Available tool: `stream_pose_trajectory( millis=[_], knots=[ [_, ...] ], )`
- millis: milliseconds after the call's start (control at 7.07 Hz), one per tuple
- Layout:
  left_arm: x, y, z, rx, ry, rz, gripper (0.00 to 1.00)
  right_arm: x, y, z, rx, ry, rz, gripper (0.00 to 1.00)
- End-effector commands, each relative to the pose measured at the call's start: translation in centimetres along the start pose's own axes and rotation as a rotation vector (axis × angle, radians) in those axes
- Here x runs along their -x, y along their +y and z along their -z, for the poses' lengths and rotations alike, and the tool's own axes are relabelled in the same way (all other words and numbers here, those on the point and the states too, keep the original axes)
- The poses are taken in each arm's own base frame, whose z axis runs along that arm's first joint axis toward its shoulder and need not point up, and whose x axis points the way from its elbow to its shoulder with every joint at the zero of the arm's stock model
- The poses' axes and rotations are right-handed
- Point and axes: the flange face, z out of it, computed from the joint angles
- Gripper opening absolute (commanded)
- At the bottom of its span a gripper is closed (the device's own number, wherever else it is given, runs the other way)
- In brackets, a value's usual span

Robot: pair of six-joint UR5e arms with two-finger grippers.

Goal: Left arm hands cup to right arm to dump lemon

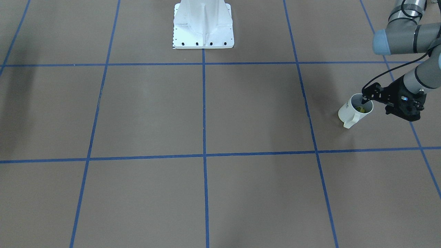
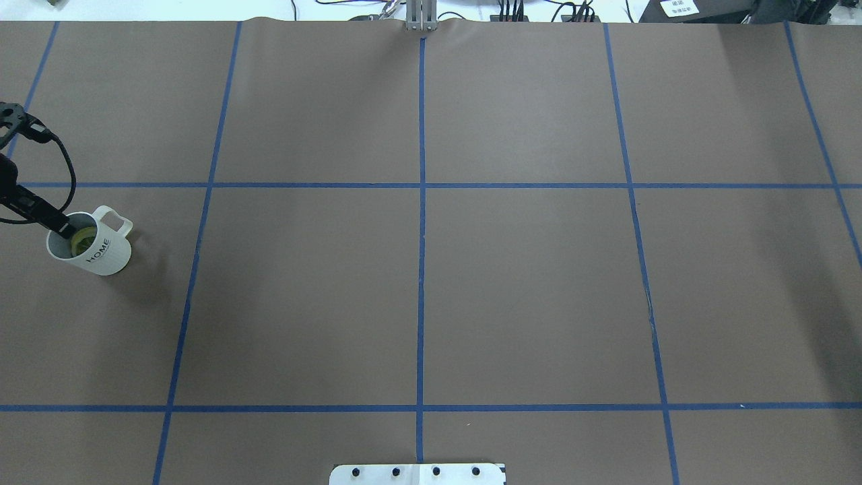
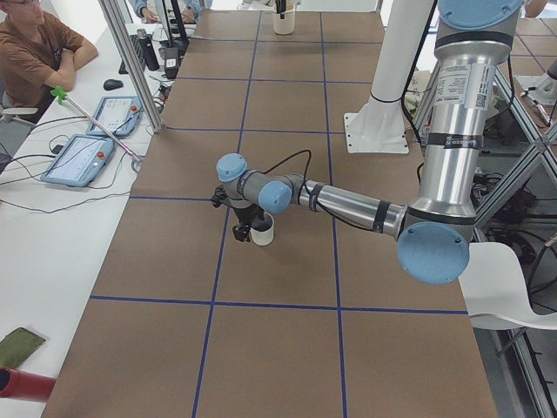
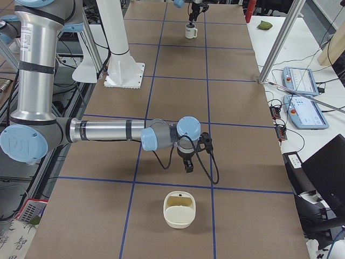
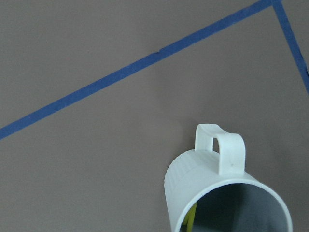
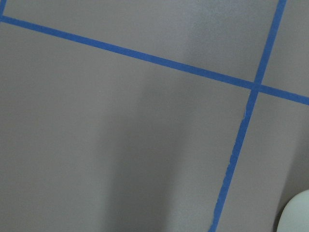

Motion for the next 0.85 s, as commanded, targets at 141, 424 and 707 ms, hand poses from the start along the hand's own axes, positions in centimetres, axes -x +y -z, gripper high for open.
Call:
stream_pose_trajectory(
  millis=[141,424,707],
  knots=[
    [-0.4,-0.3,-1.3,0.023,0.005,-0.006,0.93,-0.2,0.1,-0.3,0.005,-0.001,-0.003,1.00],
    [-0.6,-0.3,-2.2,0.039,0.008,-0.009,0.70,0.1,0.0,-0.5,0.011,-0.002,0.002,1.00],
    [-0.7,-0.2,-2.3,0.042,0.008,-0.010,0.29,0.1,0.0,-0.6,0.007,-0.002,0.007,1.00]
  ],
)
